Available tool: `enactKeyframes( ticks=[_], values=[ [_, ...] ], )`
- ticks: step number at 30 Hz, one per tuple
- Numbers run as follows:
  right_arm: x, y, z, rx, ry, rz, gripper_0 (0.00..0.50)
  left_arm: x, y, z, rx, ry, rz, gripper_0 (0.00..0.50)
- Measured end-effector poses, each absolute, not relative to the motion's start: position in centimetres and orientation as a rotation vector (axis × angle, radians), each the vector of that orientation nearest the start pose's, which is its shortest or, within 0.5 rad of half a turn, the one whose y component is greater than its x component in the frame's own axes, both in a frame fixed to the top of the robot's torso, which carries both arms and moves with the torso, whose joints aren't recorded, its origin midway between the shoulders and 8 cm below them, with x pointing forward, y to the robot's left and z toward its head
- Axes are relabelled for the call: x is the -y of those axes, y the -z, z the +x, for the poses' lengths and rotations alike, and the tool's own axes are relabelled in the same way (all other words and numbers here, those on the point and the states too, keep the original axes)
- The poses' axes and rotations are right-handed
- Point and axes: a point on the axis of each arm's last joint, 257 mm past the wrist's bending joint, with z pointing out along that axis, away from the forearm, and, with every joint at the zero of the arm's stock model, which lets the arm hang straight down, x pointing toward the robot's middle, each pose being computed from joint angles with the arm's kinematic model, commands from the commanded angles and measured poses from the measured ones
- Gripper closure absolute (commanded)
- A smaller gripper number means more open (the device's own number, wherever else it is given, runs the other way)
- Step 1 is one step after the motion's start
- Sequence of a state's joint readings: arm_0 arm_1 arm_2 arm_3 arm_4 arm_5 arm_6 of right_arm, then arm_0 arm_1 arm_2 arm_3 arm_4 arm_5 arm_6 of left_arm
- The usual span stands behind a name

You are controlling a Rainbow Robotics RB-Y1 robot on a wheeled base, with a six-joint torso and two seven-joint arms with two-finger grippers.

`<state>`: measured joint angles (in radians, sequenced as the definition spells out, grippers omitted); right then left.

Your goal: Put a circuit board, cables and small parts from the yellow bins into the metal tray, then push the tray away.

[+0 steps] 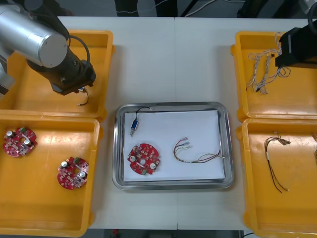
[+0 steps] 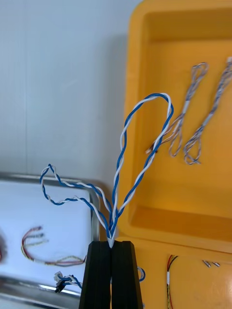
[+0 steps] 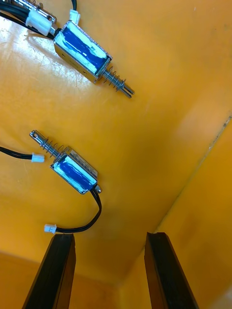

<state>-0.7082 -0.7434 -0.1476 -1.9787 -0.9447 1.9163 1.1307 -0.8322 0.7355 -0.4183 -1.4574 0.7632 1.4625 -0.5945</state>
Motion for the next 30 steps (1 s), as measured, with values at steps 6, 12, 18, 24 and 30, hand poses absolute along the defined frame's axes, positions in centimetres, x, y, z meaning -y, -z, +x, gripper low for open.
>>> enactKeyframes(
  ticks=[6,12,18,24,30],
  values=[
    [23.2,4.6,44.9,-2.461,-0.111,-0.526,0.500,-25.0,18.0,56.5,-2.555,0.196,-0.608,0.065],
    [21.8,5.5,43.3,-2.413,-0.001,-0.799,0.500,-25.1,18.0,56.5,-2.552,0.192,-0.607,0.064],
    [20.8,7.7,41.5,-2.337,0.131,-1.166,0.500,-25.4,17.9,56.7,-2.535,0.187,-0.641,0.064],
    [20.0,10.4,40.1,-2.319,0.172,-1.379,0.500,-25.6,17.8,56.9,-2.500,0.208,-0.752,0.065],
    [18.8,12.5,39.3,-2.255,0.249,-1.606,0.500,-26.1,17.9,57.4,-2.479,0.220,-0.781,0.064]
  ],
)
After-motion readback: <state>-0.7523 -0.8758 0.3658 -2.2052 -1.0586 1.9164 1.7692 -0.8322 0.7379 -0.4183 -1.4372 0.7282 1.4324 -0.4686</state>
